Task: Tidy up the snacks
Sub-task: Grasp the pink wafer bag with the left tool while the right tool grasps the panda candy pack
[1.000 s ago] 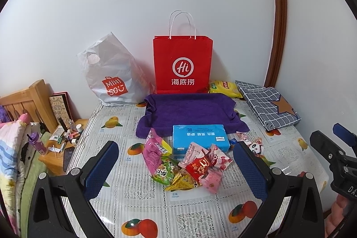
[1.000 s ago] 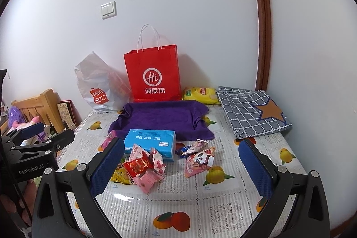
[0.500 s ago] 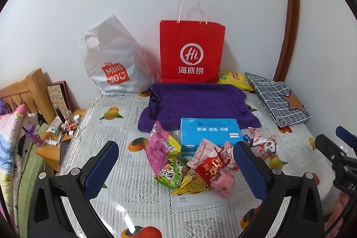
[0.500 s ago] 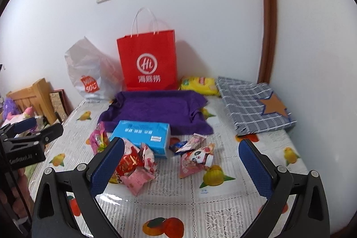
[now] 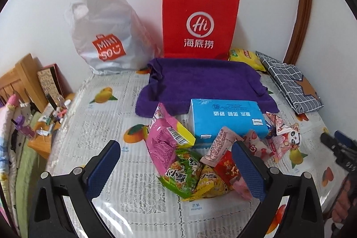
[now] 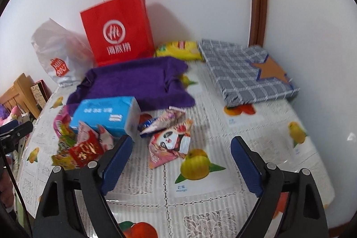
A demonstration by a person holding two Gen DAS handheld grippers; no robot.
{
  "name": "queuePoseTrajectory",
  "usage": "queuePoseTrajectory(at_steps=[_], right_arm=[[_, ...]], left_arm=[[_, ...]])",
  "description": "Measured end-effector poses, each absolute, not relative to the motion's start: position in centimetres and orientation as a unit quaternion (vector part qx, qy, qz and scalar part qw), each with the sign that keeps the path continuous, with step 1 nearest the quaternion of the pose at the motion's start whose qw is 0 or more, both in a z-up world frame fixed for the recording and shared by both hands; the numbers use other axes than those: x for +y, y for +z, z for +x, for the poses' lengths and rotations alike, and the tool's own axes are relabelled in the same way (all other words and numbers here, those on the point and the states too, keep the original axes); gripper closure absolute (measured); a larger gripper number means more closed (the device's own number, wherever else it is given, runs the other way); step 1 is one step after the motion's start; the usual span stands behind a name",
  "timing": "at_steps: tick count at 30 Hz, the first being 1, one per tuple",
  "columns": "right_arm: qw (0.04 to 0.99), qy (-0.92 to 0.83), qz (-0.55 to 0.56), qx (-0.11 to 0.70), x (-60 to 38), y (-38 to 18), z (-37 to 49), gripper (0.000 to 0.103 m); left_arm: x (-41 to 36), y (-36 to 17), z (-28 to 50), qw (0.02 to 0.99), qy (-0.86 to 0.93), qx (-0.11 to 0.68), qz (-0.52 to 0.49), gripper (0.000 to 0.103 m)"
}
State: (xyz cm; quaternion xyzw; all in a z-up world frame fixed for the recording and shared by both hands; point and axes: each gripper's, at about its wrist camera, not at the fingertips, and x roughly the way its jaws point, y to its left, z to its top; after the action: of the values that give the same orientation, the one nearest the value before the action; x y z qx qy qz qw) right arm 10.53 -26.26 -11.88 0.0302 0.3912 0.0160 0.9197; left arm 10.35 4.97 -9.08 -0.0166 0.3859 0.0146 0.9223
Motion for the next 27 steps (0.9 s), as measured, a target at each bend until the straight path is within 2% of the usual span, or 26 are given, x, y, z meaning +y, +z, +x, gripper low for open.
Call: queuePoseTrajectory(at_steps=[16,17,19,20,27], right_arm=[[0.886,0.057,0.013,0.46,-23.9,-20.7,17.6,0.013],[0.886,0.056,0.014,0.46,-23.9,-20.9,17.7,0.015],[0.885,0.054,0.014,0.461,-23.9,-21.4,18.0,0.026],[0.884,0.055,0.015,0.464,-23.9,-21.5,18.2,0.037],[0.889,0.054,0.012,0.454,-24.3,-21.1,17.5,0.037]], left_arm=[[7.7,-12.9,13.9,0.901,0.033,0.431,-0.036,0.002],[7.8,-13.0,14.0,0.901,0.033,0.432,-0.035,0.002],[8.0,-13.3,14.2,0.899,0.033,0.435,-0.034,0.002],[8.1,-13.5,14.3,0.898,0.034,0.437,-0.033,0.002],[8.4,-14.8,15.8,0.891,0.025,0.451,-0.038,0.002]])
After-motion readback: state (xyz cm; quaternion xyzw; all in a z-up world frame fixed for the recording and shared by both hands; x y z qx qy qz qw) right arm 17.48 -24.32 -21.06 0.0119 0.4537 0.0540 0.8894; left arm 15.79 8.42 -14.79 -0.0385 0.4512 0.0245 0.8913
